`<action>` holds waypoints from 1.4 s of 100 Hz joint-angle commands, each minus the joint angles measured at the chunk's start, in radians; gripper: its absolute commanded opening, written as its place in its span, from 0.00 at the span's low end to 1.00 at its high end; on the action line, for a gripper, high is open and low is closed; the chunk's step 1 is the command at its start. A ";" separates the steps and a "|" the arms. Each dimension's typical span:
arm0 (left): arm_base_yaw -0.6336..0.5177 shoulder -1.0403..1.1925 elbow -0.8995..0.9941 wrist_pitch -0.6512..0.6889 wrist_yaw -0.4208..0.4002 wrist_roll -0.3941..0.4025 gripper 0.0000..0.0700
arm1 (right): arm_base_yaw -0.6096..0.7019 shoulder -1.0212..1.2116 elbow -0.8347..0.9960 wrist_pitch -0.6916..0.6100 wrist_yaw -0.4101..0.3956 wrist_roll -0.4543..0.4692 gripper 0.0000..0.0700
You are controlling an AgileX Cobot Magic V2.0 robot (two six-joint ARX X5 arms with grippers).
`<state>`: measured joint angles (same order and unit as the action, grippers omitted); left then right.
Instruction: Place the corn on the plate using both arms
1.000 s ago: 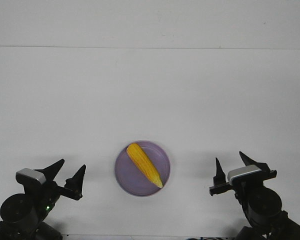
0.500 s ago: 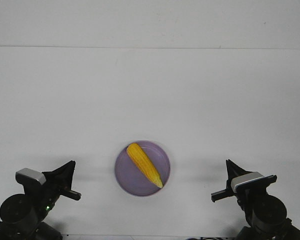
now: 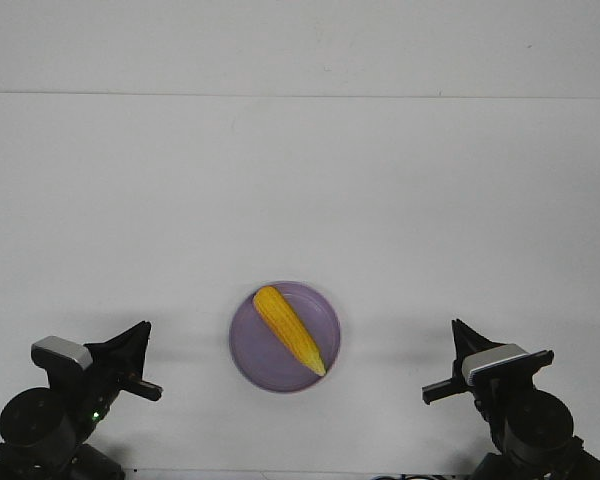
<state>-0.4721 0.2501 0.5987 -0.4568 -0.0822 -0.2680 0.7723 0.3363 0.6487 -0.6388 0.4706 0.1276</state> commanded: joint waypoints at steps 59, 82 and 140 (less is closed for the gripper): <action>0.469 -0.248 -0.528 0.512 -0.075 0.328 0.02 | 0.007 0.004 0.007 0.010 0.001 0.006 0.02; 0.469 -0.247 -0.586 0.517 -0.070 0.332 0.02 | 0.007 0.004 0.007 0.010 0.001 0.006 0.02; 0.469 -0.247 -0.585 0.517 -0.071 0.331 0.02 | 0.007 0.004 0.007 0.010 0.001 0.006 0.02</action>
<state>-0.0040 0.0044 0.0345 0.0486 -0.1535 0.0544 0.7723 0.3363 0.6487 -0.6388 0.4706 0.1276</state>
